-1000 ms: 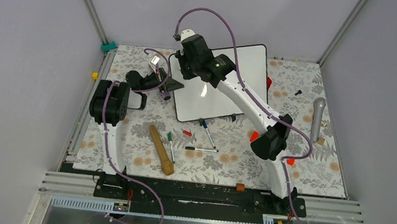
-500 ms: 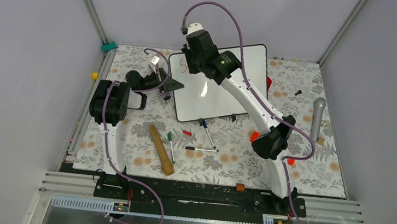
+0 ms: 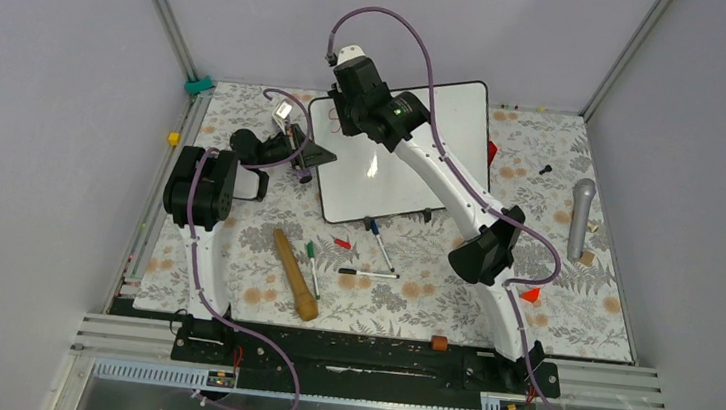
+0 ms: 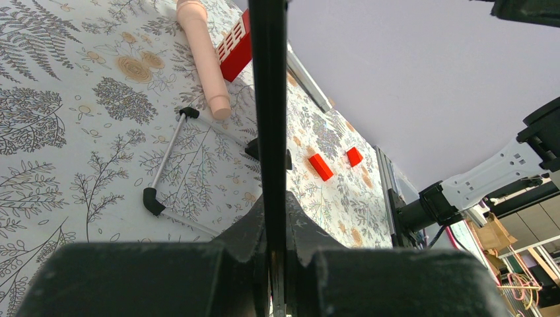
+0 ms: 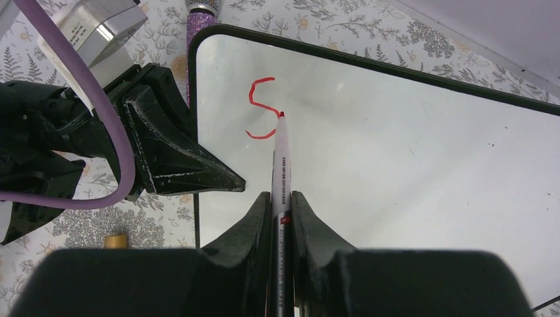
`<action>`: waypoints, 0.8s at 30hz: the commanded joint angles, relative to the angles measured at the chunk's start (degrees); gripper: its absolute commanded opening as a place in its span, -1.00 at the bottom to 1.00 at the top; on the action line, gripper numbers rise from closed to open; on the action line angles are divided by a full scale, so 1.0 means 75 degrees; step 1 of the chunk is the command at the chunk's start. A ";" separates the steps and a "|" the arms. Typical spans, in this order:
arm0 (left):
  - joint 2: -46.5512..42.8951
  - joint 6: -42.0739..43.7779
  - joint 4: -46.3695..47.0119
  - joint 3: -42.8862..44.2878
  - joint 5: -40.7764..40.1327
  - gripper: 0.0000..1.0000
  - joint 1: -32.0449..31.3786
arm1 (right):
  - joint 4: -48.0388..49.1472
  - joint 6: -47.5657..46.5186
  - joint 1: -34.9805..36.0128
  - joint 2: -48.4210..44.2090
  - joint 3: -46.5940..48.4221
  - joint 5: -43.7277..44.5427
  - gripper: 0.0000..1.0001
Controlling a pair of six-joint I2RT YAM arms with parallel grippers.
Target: Write a sentence on the whiteboard
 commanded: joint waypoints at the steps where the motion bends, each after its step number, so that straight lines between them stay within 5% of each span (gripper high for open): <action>1: -0.0075 0.0403 0.0259 -0.0086 0.0658 -1.00 -0.0099 | -0.0059 -0.0084 -0.0051 0.0037 0.0395 0.0142 -1.00; 24: -0.0087 0.0400 0.0259 -0.0099 0.0659 -1.00 -0.0099 | -0.0065 -0.0119 -0.0115 0.0305 0.0334 0.0362 -1.00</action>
